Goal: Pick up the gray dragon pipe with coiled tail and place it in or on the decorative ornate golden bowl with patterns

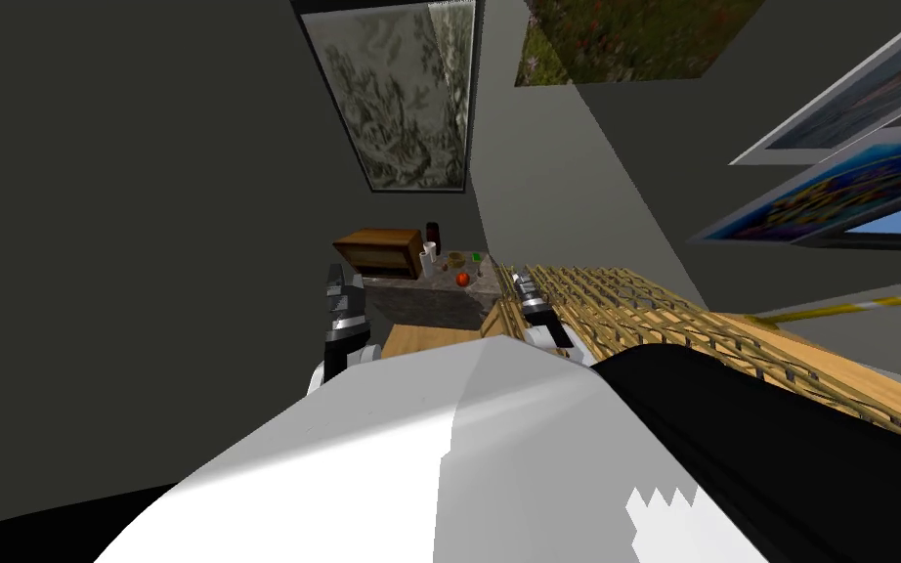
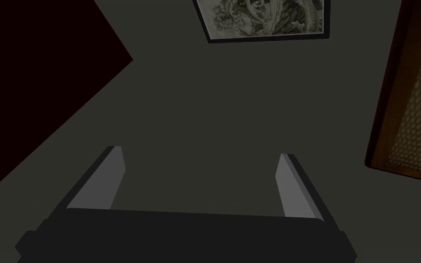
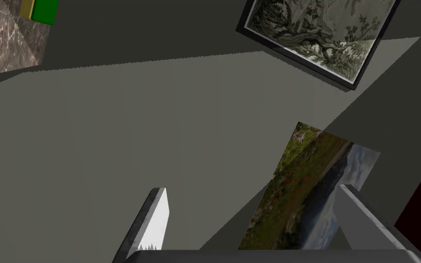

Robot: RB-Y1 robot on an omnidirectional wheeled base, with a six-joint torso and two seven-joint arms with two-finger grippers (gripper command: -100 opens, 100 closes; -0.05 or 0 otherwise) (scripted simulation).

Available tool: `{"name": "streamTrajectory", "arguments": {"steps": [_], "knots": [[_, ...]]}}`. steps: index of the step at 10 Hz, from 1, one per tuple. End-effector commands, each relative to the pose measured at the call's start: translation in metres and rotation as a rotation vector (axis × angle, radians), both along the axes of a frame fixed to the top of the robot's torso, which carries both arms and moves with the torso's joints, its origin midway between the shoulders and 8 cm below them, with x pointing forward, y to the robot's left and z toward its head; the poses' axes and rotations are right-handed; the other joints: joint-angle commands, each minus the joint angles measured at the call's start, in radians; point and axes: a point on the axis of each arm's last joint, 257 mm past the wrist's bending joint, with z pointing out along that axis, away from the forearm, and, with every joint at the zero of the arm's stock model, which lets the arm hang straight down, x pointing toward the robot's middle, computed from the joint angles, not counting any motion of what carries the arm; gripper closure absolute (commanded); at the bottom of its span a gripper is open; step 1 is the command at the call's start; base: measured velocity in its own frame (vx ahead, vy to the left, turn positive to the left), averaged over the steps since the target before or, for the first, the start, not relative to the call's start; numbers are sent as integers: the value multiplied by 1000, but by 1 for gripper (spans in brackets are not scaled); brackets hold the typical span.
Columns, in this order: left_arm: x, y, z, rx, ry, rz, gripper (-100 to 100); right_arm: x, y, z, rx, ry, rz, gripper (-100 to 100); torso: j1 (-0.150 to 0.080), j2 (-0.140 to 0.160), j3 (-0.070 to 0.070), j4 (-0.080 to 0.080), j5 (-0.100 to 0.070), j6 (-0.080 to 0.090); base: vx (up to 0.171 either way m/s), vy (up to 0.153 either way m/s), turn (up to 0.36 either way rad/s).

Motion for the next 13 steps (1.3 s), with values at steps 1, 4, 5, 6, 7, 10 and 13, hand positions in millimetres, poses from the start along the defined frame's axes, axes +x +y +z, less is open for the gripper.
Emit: {"name": "streamTrajectory", "arguments": {"steps": [1, 4, 5, 6, 7, 10, 13], "knots": [[0, 0, 0, 0, 0, 0, 0, -2, -24, -33, -39, 104, -39, -100, 0, 0, 0, 0, 0, 0, -49, 93, 256], [0, 0, 0, 0, 0, 0, 0, -9, -58, -70, -87, 233, -89, -100, -2, -3, -2, -1, -1, 0, -10, 64, 195], [0, 0, 0, 0, 0, 0, 0, -9, -58, -70, -87, 233, -89, -100, -1, -3, -2, -1, 0, 0, 1, 67, 94], [0, 0, 0, 0, 0, 0, 0, -15, -76, -88, -111, 298, -115, -100, -1, -4, -2, -1, 0, 1, 9, 62, 172], [0, 0, 0, 0, 0, 0, 0, -22, -94, -106, -136, 364, -141, -100, -2, -4, -2, -1, 0, 0, 12, 84, 303], [0, 0, 0, 0, 0, 0, 0, -41, -133, -139, -186, 492, -195, -100, 1, -7, -4, -1, 0, 0, 46, 88, 221], [0, 0, 0, 0, 0, 0, 0, -77, -188, -178, -262, 671, -270, -100, -2, -8, -4, -2, 0, 0, 70, 66, 252]]}}
